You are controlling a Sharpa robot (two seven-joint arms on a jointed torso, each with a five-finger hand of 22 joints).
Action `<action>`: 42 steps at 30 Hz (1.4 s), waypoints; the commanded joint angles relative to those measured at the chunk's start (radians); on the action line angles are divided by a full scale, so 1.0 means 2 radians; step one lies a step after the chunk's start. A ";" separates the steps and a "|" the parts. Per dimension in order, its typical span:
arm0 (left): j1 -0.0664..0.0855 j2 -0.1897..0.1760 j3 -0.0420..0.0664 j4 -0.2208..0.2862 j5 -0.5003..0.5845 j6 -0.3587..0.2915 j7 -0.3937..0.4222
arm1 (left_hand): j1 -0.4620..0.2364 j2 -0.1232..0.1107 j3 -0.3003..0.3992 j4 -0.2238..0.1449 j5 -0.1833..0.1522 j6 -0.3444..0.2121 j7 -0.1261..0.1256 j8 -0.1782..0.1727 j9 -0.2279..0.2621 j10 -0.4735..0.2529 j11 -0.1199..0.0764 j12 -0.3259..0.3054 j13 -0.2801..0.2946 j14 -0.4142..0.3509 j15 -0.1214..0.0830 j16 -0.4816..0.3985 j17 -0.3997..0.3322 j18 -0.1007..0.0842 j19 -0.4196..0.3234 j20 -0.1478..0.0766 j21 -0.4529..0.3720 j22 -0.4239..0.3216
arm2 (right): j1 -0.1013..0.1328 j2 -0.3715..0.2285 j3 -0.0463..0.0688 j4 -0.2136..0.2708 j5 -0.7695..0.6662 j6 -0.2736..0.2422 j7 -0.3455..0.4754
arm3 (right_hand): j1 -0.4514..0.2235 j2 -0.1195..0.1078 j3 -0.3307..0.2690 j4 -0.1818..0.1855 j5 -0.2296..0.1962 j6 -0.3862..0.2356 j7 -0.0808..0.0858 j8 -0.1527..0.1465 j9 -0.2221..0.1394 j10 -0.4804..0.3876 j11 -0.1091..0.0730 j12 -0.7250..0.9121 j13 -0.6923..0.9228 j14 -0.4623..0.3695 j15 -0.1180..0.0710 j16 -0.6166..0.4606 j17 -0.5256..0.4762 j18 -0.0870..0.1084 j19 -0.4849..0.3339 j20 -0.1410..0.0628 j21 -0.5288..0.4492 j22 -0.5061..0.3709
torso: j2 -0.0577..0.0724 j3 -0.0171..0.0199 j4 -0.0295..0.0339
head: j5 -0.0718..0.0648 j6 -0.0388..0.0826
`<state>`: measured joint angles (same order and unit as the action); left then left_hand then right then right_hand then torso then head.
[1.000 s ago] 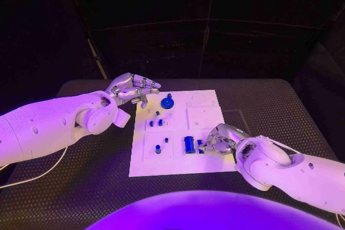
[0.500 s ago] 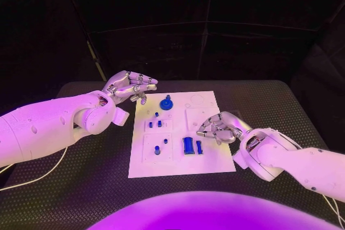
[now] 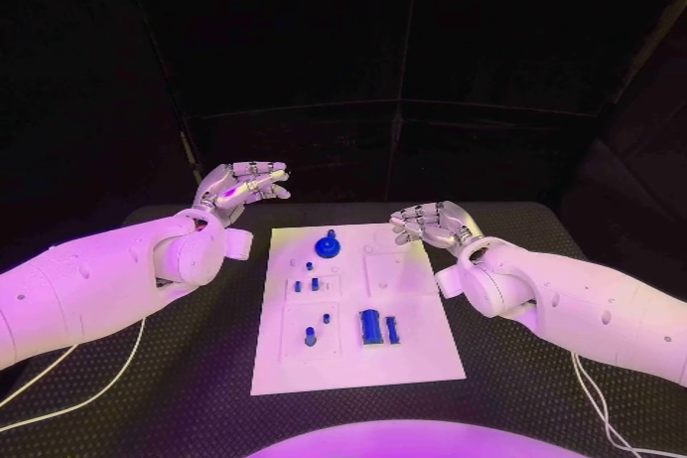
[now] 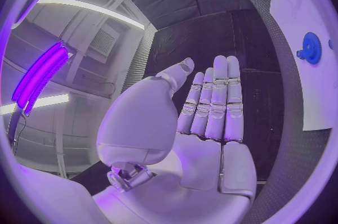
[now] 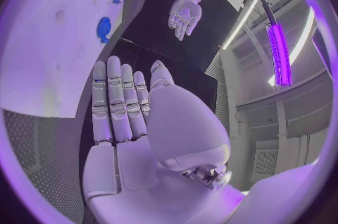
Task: Assemble the parts on the task board
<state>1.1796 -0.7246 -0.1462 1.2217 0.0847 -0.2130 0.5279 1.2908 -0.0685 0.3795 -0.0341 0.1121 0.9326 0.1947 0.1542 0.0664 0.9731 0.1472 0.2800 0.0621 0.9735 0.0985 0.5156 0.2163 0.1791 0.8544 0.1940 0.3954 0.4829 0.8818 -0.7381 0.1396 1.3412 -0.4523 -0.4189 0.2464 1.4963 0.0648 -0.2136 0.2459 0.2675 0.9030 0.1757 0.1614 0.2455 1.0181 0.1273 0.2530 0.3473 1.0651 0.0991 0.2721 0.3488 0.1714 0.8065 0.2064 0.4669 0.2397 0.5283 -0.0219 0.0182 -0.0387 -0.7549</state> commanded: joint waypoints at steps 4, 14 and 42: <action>-0.002 0.026 0.001 -0.038 0.034 -0.041 0.019 | 0.002 0.002 -0.001 0.003 -0.002 0.001 0.006 -0.013 -0.001 -0.007 0.012 -0.034 0.000 -0.023 0.022 -0.097 -0.041 -0.002 -0.057 0.028 -0.077 -0.060 | 0.005 0.037 0.001 -0.063 0.127 0.061 0.062 | -0.008 0.012 -0.003 -0.014 -0.022 0.001 0.010 -0.032 -0.022 -0.005 0.015 -0.040 -0.065 -0.022 0.018 -0.066 -0.052 0.004 -0.017 0.022 -0.054 -0.031 | -0.013 -0.0008 -0.0019 | -0.003 0.018; -0.007 0.033 0.003 -0.042 0.020 -0.037 0.006 | -0.241 0.034 -0.077 0.017 -0.056 -0.174 -0.032 -0.077 -0.033 -0.187 -0.019 -0.086 -0.031 -0.197 0.000 -0.185 -0.108 -0.027 -0.207 -0.011 -0.142 -0.148 | 0.008 0.047 -0.003 -0.075 0.104 0.034 0.045 | -0.288 -0.032 0.037 -0.067 -0.064 -0.162 -0.025 -0.081 -0.072 -0.188 -0.010 -0.086 -0.132 -0.209 -0.002 -0.136 -0.123 -0.026 -0.154 -0.018 -0.143 -0.078 | -0.010 0.0003 -0.0020 | -0.001 0.027; -0.065 -0.028 0.073 0.174 -0.042 -0.278 -0.004 | -0.520 0.034 -0.154 0.017 -0.056 -0.375 -0.097 -0.077 -0.033 -0.394 -0.074 -0.140 -0.031 -0.397 -0.049 -0.258 -0.108 -0.090 -0.360 -0.097 -0.198 -0.241 | 0.084 -0.021 -0.070 0.114 0.226 -0.176 0.137 | -0.606 -0.032 0.107 -0.123 -0.134 -0.362 -0.088 -0.081 -0.123 -0.410 -0.064 -0.126 -0.174 -0.433 -0.050 -0.136 -0.174 -0.086 -0.325 -0.103 -0.233 -0.120 | 0.008 0.0109 -0.0091 | 0.019 0.077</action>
<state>1.0485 -0.7795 -0.0019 1.5671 0.0292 -0.7170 0.5178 0.3401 0.0001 0.0958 0.0005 0.0065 0.2470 0.0113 0.0040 0.0014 0.2525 0.0055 0.0076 0.0012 0.2433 0.0036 0.0192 0.0017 0.0370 0.1841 0.0346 0.0091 0.0469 1.0477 -0.7798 -0.0003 1.5668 -0.0258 -0.7269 0.4853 0.3887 0.0007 -0.0208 0.0042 0.0180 0.2435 0.0099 0.0039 0.0042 0.2705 0.0055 0.0072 0.0027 0.2732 0.0027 0.0047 0.0042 0.0451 0.2134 0.0304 0.0443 0.0026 0.5440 -0.0003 0.0002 0.0002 -0.5998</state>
